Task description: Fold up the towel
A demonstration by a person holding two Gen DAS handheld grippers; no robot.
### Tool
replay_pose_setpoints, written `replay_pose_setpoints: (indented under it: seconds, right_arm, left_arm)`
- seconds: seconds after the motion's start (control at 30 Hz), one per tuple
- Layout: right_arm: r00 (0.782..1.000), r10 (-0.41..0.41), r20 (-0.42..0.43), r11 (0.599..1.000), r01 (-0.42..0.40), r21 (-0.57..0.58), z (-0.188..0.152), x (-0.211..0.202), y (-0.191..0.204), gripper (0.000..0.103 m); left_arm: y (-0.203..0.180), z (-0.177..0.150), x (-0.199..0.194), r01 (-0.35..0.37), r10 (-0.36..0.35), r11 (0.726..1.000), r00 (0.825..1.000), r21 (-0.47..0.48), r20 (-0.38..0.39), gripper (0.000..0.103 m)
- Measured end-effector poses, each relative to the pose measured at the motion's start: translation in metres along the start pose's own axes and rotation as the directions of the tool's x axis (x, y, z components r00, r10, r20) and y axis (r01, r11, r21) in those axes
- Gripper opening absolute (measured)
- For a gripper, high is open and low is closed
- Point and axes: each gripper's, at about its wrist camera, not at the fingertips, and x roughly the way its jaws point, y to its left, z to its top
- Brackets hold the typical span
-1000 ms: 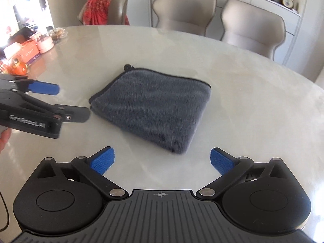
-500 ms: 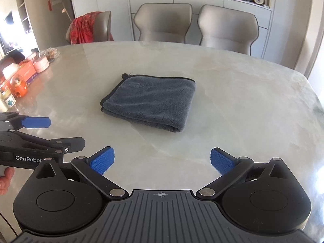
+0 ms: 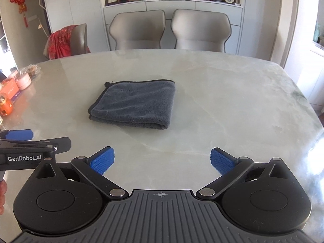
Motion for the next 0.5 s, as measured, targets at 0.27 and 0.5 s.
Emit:
replay_pose_setpoints:
  seconds: [0.27,0.5]
  right_arm:
    - [1.0,0.011,0.005,1.0,-0.011,0.019,-0.007,-0.012,-0.001,0.102]
    - [1.0,0.0,0.016,1.0,-0.001,0.019,-0.009,-0.021,-0.002,0.102]
  left_arm:
    - [0.002,-0.001,-0.014,0.0,0.001,1.0,1.0,-0.021,0.01,0.098]
    - [0.0,0.0,-0.021,-0.003,0.002,1.0,0.999,0.005,0.043,0.098]
